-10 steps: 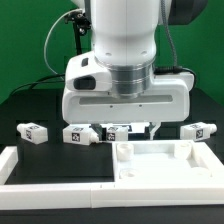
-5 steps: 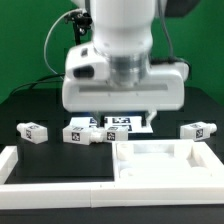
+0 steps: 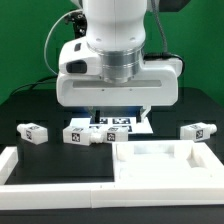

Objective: Assemble one leg

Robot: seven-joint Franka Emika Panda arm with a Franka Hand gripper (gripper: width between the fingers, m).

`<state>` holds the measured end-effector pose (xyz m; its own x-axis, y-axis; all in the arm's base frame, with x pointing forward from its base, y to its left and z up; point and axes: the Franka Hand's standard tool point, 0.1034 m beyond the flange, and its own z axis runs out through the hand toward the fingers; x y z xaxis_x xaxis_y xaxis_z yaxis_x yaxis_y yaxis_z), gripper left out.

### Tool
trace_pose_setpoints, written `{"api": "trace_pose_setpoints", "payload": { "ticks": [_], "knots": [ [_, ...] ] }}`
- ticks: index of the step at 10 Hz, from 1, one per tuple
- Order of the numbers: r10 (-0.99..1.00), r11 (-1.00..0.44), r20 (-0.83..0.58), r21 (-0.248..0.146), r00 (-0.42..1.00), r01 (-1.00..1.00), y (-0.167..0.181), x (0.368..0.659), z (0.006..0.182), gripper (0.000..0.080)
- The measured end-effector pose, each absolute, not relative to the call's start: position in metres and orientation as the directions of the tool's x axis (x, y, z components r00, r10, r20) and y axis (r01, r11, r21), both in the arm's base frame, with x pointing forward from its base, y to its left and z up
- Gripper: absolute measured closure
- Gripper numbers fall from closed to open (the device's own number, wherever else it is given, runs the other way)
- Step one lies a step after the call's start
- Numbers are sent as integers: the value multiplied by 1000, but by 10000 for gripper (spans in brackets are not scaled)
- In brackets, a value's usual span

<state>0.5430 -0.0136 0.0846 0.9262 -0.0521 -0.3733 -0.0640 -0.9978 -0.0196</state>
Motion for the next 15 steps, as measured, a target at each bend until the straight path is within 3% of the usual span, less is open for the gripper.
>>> {"api": "trace_pose_setpoints", "payload": {
  "ticks": [2, 4, 8, 10, 11, 12, 13, 14, 15],
  "knots": [
    [22, -999, -409, -53, 912, 0, -37, 526, 88, 151],
    [251, -968, -407, -125, 878, 218, -68, 511, 98, 151],
    [424, -905, -385, -209, 820, 370, -69, 503, 92, 151],
    [444, -896, -391, -211, 806, 391, -74, 500, 91, 151],
    [485, -873, -427, -189, 763, 449, -90, 487, 87, 151],
    [522, -842, -451, -141, 724, 520, -101, 473, 87, 151],
    [550, -819, -457, -131, 699, 559, -109, 459, 80, 151],
    [542, -821, -494, -137, 680, 555, -117, 445, 71, 151],
    [516, -835, -561, -159, 647, 528, -110, 443, 74, 151]
  ]
}}
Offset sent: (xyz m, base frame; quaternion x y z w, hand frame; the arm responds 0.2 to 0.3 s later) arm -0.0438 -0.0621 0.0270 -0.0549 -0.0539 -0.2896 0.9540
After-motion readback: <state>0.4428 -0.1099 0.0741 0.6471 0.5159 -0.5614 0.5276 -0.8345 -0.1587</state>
